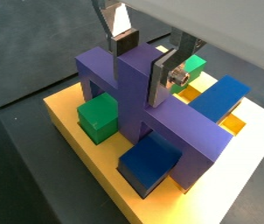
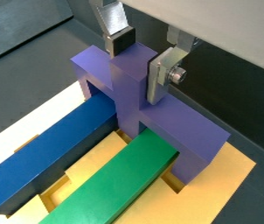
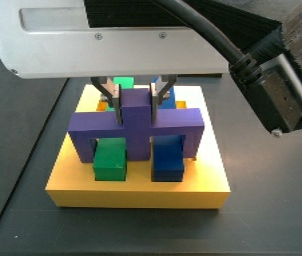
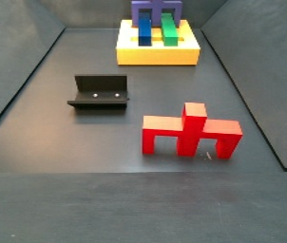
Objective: Pick up the purple object. Move up. Move to above the board. Insert the purple object.
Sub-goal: Insert the purple object.
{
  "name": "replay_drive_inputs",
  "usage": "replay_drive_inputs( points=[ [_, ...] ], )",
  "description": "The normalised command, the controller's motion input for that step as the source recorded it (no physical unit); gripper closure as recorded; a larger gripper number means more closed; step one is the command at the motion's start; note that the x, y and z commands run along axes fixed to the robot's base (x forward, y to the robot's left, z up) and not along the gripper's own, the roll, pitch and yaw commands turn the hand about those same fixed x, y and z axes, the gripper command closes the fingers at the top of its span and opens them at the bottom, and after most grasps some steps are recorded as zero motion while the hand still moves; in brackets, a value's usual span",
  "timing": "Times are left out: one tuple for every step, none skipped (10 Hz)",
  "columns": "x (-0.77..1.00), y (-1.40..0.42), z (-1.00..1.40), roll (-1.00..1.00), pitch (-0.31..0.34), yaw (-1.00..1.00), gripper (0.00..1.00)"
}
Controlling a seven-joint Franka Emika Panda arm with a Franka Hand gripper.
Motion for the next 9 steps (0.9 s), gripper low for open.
replay_drive_inputs(
  points=[
    [-0.05,0.0,0.0,-0.01,0.0,0.0,1.0],
    [0.0,0.01,-0.16,0.0,0.0,-0.03,1.0],
    [0.07,0.14,-0.39,-0.03,0.0,-0.13,1.0],
    [0.09,0.2,-0.49,-0.06,0.0,-0.11,1.0],
    [0.0,0.08,-0.51,-0.08,-0.049,-0.05,1.0],
    [0.0,0.0,-0.49,-0.09,-0.067,0.0,1.0],
    [0.02,-0.13,-0.36,-0.06,-0.004,0.0,1.0],
    [0.05,-0.17,-0.28,-0.07,0.0,0.0,1.0],
    [0.01,-0.15,-0.11,-0.06,0.0,0.0,1.0]
  ],
)
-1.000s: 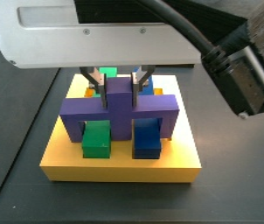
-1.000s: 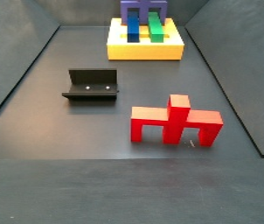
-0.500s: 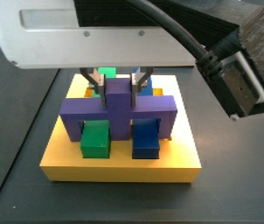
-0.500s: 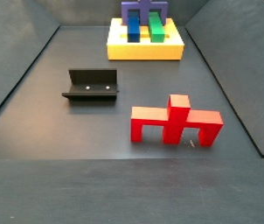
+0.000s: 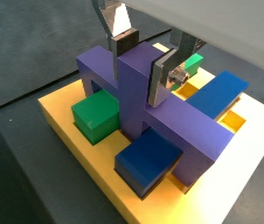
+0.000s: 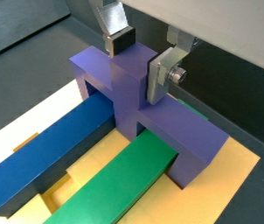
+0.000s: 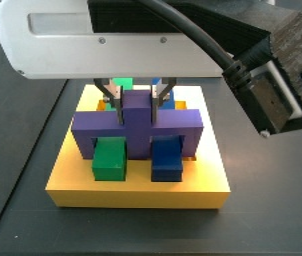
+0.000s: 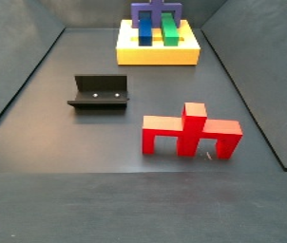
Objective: Pick up the purple object. Move up. Move to above the board. Insert the purple object.
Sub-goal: Insert the purple object.
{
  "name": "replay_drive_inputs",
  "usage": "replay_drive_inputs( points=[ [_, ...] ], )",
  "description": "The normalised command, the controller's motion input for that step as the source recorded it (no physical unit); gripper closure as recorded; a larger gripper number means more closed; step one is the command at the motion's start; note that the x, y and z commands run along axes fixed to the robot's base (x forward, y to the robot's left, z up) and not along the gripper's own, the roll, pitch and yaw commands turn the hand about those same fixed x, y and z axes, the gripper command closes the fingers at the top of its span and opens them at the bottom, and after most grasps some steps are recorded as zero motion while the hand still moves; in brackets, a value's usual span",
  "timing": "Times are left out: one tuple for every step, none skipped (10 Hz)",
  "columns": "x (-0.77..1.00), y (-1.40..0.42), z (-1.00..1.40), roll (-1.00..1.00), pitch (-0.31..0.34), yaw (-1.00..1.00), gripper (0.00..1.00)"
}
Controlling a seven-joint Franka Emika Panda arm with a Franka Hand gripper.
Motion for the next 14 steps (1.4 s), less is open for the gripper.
replay_drive_inputs(
  points=[
    [0.0,-0.14,-0.09,-0.02,0.0,0.0,1.0],
    [0.02,-0.12,0.0,-0.03,0.0,0.0,1.0],
    [0.06,-0.12,0.07,-0.04,0.009,0.0,1.0],
    [0.05,-0.09,0.13,0.0,0.046,0.0,1.0],
    [0.0,0.0,-0.1,-0.01,-0.041,0.0,1.0],
    [0.01,-0.02,0.0,0.01,0.0,0.0,1.0],
    [0.03,0.0,0.0,-0.03,0.0,0.0,1.0],
    [0.0,0.0,0.0,-0.24,-0.031,0.0,1.0],
    [0.0,0.0,0.1,-0.28,-0.041,0.0,1.0],
    [0.0,0.0,0.08,-0.24,-0.041,0.0,1.0],
    [0.03,0.0,0.0,-0.23,-0.043,0.0,1.0],
    [0.0,0.0,0.0,-0.22,-0.029,0.0,1.0],
    [0.0,0.0,0.0,-0.22,-0.029,0.0,1.0],
    [0.0,0.0,0.0,-0.21,-0.069,0.0,1.0]
  ],
)
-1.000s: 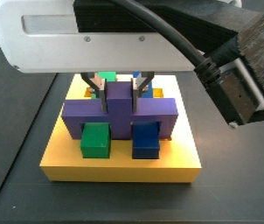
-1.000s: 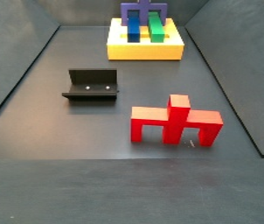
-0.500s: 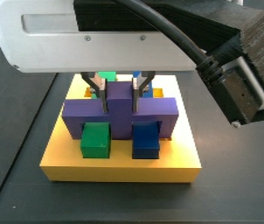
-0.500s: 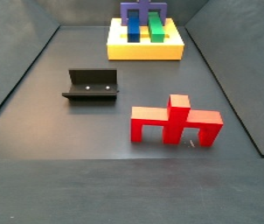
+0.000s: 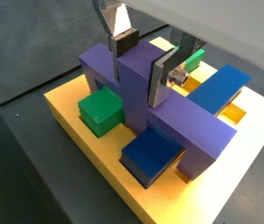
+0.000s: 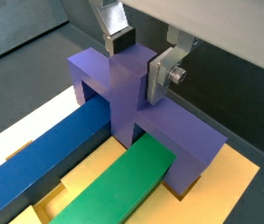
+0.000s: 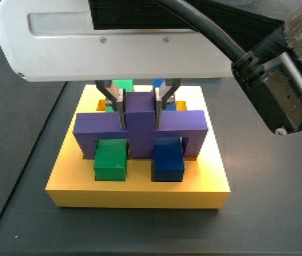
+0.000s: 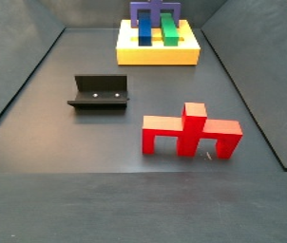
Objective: Pick up the purple object. Move up. Move to above the board. Insert the purple object.
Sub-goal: Insert the purple object.
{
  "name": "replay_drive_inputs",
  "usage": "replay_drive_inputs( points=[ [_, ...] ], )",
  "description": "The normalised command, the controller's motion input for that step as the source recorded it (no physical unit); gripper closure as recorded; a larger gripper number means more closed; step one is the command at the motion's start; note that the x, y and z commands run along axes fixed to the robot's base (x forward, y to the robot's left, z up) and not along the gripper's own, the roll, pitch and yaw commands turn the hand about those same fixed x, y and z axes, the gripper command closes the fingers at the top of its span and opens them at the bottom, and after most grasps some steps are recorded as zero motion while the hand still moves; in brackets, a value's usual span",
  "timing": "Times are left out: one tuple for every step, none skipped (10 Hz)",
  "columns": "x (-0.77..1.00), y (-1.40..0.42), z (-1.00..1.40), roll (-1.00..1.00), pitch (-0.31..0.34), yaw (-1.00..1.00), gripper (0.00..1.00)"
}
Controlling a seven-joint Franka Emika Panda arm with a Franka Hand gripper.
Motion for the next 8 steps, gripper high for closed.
replay_drive_inputs(
  points=[
    [0.0,0.0,-0.18,-0.24,-0.129,0.0,1.0],
    [-0.06,0.0,-0.08,-0.27,-0.1,0.0,1.0],
    [-0.11,0.0,0.0,-0.25,-0.091,0.0,1.0],
    [0.0,0.0,0.0,-0.08,-0.057,0.0,1.0],
    [-0.01,0.0,0.0,0.0,0.0,-0.01,1.0],
    [0.04,0.0,0.0,-0.08,0.076,-0.08,1.0],
    [0.08,0.03,0.06,-0.23,0.203,-0.11,1.0],
    [0.04,0.04,0.19,-0.33,0.273,-0.11,1.0]
  ],
)
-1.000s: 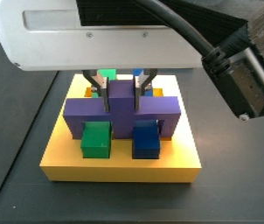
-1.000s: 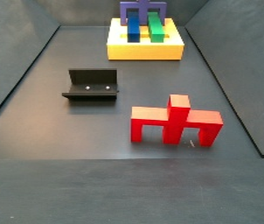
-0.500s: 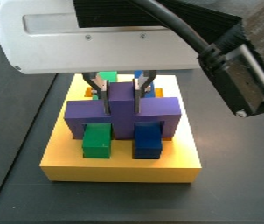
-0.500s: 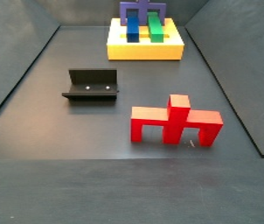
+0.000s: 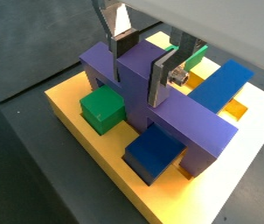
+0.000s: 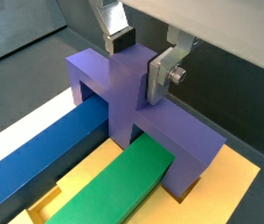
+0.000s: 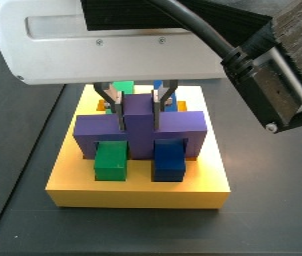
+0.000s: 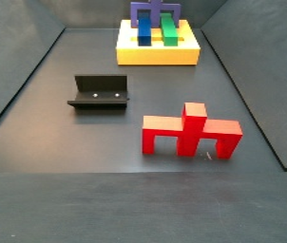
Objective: Pick up the purple object. Move up. Move to above the board. Insert the purple object.
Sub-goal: Insert the purple object.
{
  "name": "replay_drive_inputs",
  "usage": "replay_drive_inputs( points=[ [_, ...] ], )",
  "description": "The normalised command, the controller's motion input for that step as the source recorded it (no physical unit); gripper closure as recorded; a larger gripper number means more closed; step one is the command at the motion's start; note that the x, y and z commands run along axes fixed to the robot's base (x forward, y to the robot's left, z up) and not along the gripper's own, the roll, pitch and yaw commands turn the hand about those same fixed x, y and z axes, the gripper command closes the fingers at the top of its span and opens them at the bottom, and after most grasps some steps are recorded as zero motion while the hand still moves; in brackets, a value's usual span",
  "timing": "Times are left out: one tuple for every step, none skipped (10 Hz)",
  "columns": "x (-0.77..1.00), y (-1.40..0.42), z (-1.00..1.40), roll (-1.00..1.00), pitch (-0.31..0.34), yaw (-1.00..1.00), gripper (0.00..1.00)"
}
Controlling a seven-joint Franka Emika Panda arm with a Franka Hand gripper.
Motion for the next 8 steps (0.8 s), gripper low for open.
replay_drive_inputs(
  points=[
    [0.03,0.05,0.23,-0.37,0.284,-0.12,1.0],
    [0.02,0.06,0.3,-0.43,0.289,-0.11,1.0],
    [0.01,0.07,0.25,-0.44,0.28,-0.09,1.0],
    [0.0,0.06,0.06,-0.4,0.234,-0.03,1.0],
    [0.0,0.04,0.0,-0.22,0.084,0.0,1.0],
    [0.16,0.0,-0.07,0.0,0.017,0.0,1.0],
    [0.09,0.0,-0.14,0.0,0.0,0.01,1.0],
    [0.05,0.0,-0.21,0.0,0.0,0.01,1.0]
  ],
)
